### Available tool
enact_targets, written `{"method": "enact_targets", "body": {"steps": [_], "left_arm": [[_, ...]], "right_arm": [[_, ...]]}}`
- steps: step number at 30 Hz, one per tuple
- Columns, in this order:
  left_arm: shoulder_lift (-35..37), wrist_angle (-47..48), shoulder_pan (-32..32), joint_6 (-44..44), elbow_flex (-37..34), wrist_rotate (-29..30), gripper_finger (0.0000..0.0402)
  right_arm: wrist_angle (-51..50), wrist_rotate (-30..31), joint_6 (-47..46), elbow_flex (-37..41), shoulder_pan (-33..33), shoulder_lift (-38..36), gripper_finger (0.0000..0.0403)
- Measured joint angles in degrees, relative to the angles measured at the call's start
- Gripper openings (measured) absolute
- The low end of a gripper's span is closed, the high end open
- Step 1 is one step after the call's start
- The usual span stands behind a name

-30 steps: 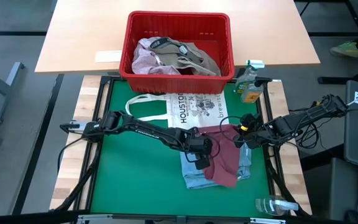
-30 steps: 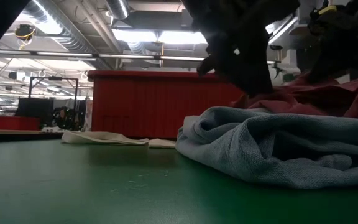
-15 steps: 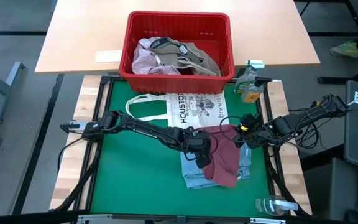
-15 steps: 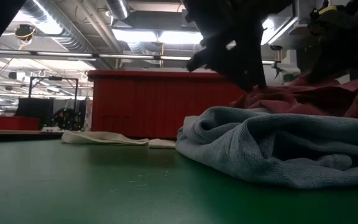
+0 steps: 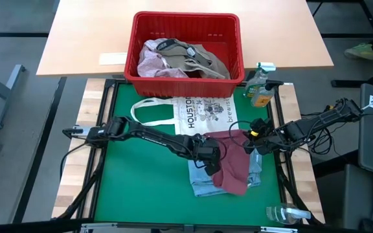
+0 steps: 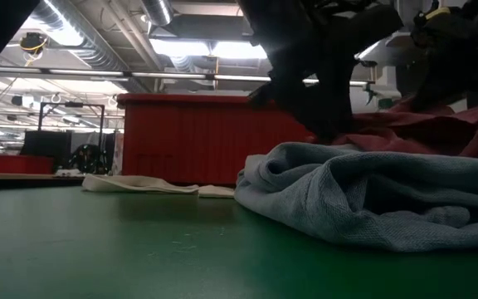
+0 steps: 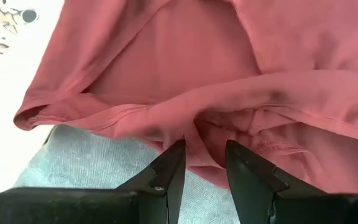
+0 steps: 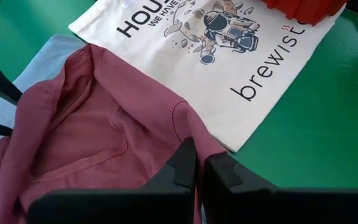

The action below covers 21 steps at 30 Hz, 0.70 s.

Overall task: Fold Laundry from Bin
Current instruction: Fold the red underwear from the red laundry basket

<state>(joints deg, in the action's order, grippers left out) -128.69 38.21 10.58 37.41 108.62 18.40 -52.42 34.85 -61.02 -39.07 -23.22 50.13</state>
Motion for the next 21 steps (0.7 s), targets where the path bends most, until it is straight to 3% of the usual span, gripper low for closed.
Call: {"method": "enact_targets", "body": {"steps": [5,12,21], "left_arm": [[-0.82,0.07,0.03,-0.44,0.0,0.84,0.0097],[-0.56,2.24,0.48,-3.31,0.0,0.52,0.0008],[3.42,12.87,3.15,-3.08,0.0,0.17,0.0001]], "right_arm": [[-0.02,0.0,0.0,0.0,0.0,0.0,0.0012],[0.0,-0.64,-0.01,0.0,0.0,0.0,0.0012],[-0.2,-5.29,-0.01,0.0,0.0,0.0,0.0012]]}}
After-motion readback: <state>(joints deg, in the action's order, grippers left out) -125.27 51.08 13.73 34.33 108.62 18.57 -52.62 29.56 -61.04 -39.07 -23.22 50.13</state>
